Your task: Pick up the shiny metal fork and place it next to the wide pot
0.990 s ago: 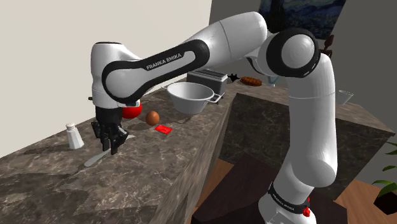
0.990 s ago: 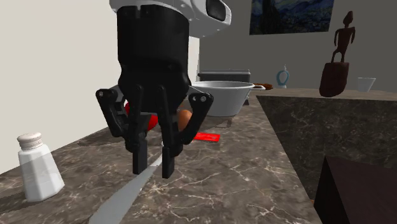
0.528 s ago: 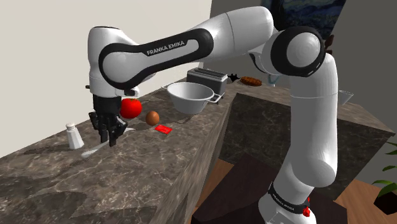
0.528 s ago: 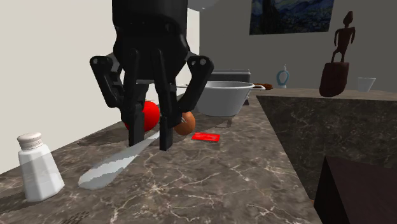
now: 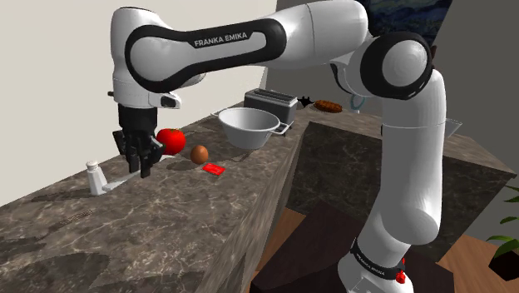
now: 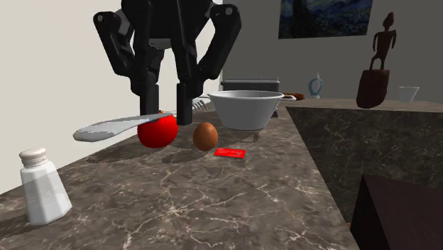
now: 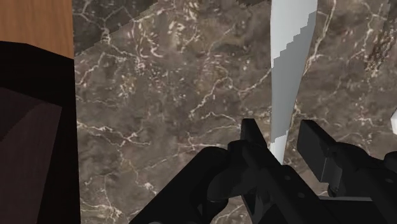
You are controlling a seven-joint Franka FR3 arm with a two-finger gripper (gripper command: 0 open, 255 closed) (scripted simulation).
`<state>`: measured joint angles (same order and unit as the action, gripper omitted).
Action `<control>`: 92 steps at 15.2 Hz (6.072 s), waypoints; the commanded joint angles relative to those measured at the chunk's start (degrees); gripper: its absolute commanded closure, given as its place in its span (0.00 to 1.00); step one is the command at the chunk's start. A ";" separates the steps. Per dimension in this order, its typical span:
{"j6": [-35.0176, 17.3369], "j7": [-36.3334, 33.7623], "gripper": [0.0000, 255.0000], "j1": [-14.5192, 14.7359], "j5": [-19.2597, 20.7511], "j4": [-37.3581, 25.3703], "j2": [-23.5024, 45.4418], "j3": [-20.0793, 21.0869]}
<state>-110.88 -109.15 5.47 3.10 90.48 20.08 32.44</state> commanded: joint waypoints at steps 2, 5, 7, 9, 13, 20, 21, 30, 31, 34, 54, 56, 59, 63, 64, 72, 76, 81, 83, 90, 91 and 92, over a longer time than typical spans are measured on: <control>2.22 -0.09 1.00 0.12 -0.09 -2.09 -0.15 0.09; 4.45 -0.21 1.00 0.25 -0.17 -4.20 -0.32 0.19; 5.97 -0.31 1.00 0.37 -0.18 -5.71 -0.35 0.25; 7.52 -0.43 1.00 0.52 -0.16 -7.30 -0.33 0.30; 6.07 4.03 1.00 -3.86 -3.58 -0.34 -6.17 0.01; 4.64 15.57 1.00 -11.40 -10.53 12.42 -17.81 -3.03; 4.65 17.24 1.00 -12.19 -11.30 13.87 -19.22 -3.71; 5.95 31.53 1.00 -17.94 -15.06 23.64 -28.88 -11.04; 6.17 33.03 1.00 -18.50 -15.16 24.38 -29.61 -11.93; 6.85 37.42 1.00 -20.20 -15.16 26.23 -31.44 -14.60; -0.42 50.41 1.00 -25.01 -13.74 36.03 -31.92 -21.82; -1.97 50.57 1.00 -24.97 -13.79 37.15 -31.47 -21.74; -4.32 50.80 1.00 -24.93 -13.87 38.73 -30.70 -21.62; -7.47 51.10 1.00 -24.86 -13.97 40.68 -29.48 -21.46; -8.26 51.17 1.00 -24.84 -13.99 41.14 -29.14 -21.42; -14.64 51.73 1.00 -24.71 -14.12 44.37 -25.96 -21.11; -17.85 51.99 1.00 -24.65 -14.15 45.69 -24.04 -20.98; -21.22 52.25 1.00 -24.58 -14.15 46.86 -21.83 -20.86; -21.22 52.24 1.00 -24.58 -14.15 46.86 -21.82 -20.86; -21.22 52.25 0.00 -24.58 -14.15 46.86 -21.83 -20.86; -21.22 52.25 0.00 -24.58 -14.15 46.86 -21.83 -20.86; -21.22 52.25 0.00 -24.58 -14.15 46.86 -21.83 -20.86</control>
<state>-132.09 -56.90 -19.11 -11.05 137.34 -1.75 11.58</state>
